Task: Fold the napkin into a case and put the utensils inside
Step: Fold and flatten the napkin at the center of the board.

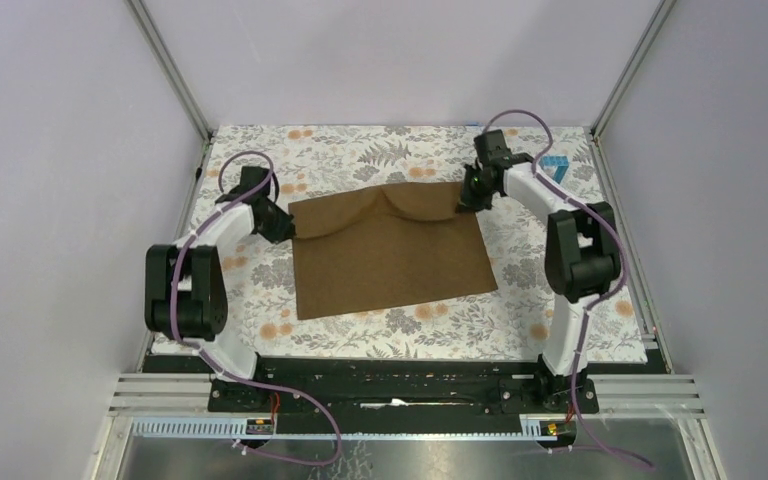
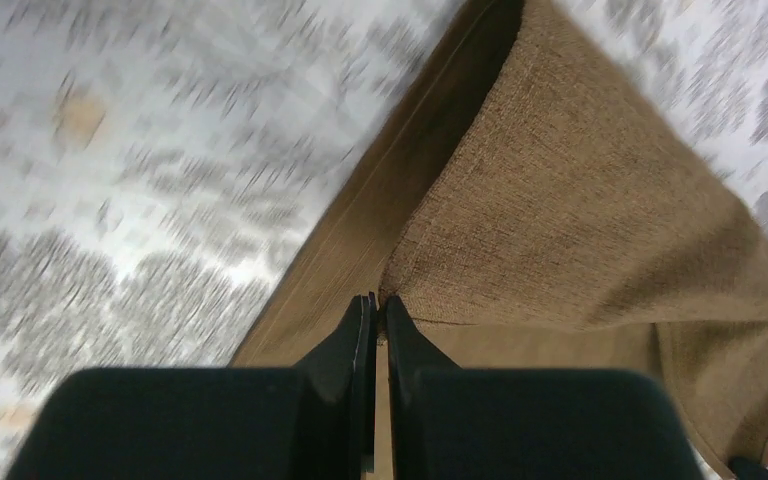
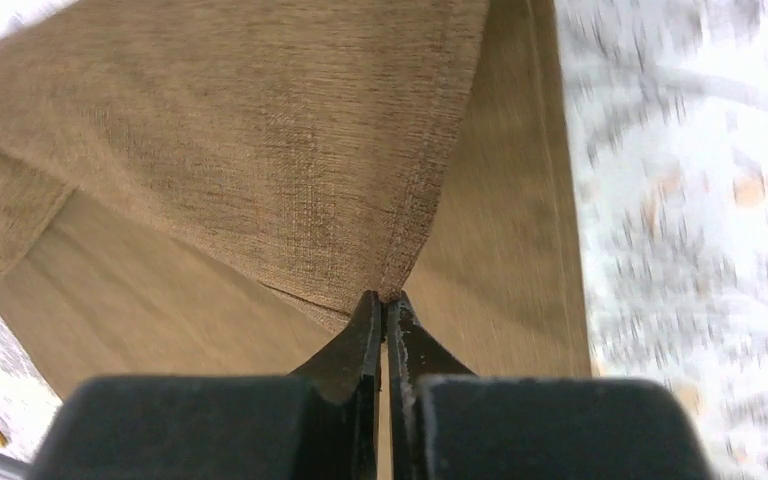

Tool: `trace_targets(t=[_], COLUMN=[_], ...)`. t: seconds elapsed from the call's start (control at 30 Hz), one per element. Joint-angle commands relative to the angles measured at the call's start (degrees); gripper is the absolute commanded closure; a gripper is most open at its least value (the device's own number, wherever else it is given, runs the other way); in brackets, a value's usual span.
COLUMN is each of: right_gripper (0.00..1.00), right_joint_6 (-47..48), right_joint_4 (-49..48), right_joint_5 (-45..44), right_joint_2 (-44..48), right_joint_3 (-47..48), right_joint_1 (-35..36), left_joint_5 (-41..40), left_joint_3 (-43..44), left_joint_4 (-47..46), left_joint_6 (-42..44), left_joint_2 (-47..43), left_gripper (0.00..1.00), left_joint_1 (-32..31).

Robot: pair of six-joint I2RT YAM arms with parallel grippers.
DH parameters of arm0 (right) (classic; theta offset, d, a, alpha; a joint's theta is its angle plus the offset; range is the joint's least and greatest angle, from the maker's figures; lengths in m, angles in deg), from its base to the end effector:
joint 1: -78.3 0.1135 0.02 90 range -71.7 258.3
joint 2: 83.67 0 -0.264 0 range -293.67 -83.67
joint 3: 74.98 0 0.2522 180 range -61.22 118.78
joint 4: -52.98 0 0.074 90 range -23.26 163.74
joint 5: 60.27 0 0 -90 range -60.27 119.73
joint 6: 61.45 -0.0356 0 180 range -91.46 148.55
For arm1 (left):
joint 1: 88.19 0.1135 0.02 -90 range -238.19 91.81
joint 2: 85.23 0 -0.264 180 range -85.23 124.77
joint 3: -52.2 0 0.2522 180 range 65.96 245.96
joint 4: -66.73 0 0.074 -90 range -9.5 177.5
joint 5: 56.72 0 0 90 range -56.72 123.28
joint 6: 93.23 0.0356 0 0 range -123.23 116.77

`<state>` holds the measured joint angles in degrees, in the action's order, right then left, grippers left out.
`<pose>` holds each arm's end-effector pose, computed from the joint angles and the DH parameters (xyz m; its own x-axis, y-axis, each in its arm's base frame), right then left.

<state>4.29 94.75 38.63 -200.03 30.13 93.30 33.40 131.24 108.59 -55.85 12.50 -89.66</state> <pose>0.4335 0.1219 0.2136 -0.8455 0.1937 -0.4976 0.0020 0.9330 0.3598 0.3482 -0.0090 0.1988 -0.5497 -0.7808 -0.2970 -0.6755 0.6246 -0.3918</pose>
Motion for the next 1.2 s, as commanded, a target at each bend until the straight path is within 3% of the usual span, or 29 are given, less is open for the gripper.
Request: trace_targets(t=[0.0,0.13,0.23,0.33,0.57,1.17], right_gripper=[1.0,1.0,1.0,1.0,1.0,1.0], right_joint_6=[-1.1,-0.8,0.0,0.5,2.1,0.8], right_joint_4=[4.8,6.2,6.8,7.1,7.2,6.8], right_joint_5=[-1.9,-5.0,-7.9,-8.1,-10.3,-12.0], right_joint_2=[10.3,16.5,21.4,25.2,27.6,29.0], right_joint_3=[-9.3,-17.2,-22.6,-26.7,-32.4,-38.7], right_joint_1=[0.2,0.1,-0.1,-0.2,-0.3,-0.2], left_joint_5=[2.4,0.7,6.6,6.5,7.2,7.2], left_joint_3=[-7.5,-15.0,-20.3,-23.5,-30.2,-35.4], left_joint_4=[0.7,4.7,6.1,9.0,9.8,8.7], left_joint_6=[1.5,4.7,5.0,4.5,1.3,0.4], left_joint_2=[-10.2,-16.7,-21.0,-26.6,-35.0,-35.3], left_gripper=[1.0,1.0,1.0,1.0,1.0,1.0], left_joint_1=[-0.3,-0.3,-0.3,-0.3,-0.4,-2.6])
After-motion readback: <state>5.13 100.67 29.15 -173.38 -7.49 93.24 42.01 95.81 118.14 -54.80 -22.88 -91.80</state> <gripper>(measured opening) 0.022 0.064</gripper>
